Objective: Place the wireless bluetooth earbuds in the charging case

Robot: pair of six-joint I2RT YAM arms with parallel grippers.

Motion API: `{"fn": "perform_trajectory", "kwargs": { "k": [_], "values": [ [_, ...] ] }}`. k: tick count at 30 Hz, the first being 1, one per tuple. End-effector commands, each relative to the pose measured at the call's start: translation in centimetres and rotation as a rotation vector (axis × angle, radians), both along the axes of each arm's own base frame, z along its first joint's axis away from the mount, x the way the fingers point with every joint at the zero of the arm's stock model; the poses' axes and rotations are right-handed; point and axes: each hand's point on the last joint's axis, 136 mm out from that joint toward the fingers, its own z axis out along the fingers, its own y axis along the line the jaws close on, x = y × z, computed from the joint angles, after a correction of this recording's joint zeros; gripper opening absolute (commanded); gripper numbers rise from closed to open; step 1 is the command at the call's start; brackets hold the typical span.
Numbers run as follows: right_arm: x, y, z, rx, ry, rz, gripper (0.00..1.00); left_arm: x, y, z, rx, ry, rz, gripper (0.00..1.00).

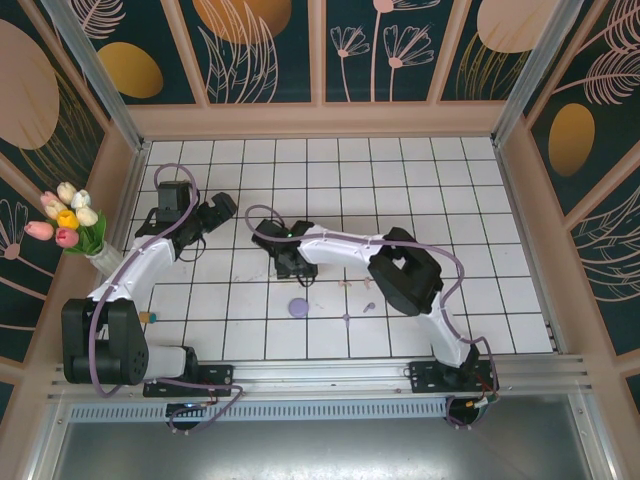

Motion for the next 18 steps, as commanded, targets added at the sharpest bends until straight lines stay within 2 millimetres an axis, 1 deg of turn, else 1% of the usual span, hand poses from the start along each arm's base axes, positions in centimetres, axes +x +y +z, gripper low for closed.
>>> {"fn": "perform_trajectory", "kwargs": {
  "k": [1,5,6,10,11,13,16,18],
  "values": [
    [3.2,-1.4,4.3,0.116,-0.059,-0.069,0.45,0.2,-1.6,0.7,-0.080,-0.052,-0.055,0.99],
    [6.3,-3.2,6.0,0.218,-0.078,-0.147,0.45,0.2,-3.4,1.0,-0.221,-0.100,-0.083,0.99],
    [7.4,-3.7,6.6,0.254,-0.088,-0.175,0.45,0.1,-3.9,1.2,-0.268,-0.123,-0.093,0.98],
    [10.5,-5.4,8.0,0.366,-0.101,-0.264,0.45,-0.3,-5.8,3.0,-0.421,-0.249,-0.158,0.99],
    [11.4,-5.9,8.3,0.386,-0.114,-0.292,0.45,-0.4,-6.1,3.4,-0.443,-0.280,-0.171,0.98],
    [12.5,-6.3,8.8,0.459,-0.098,-0.326,0.45,-0.8,-6.8,4.1,-0.474,-0.331,-0.200,0.99],
    [14.2,-6.8,9.6,0.544,-0.092,-0.376,0.45,-1.3,-7.7,4.6,-0.488,-0.378,-0.245,0.99],
    [15.0,-7.0,10.1,0.592,-0.090,-0.403,0.45,-1.7,-8.4,4.4,-0.497,-0.395,-0.272,0.98]
  ]
}}
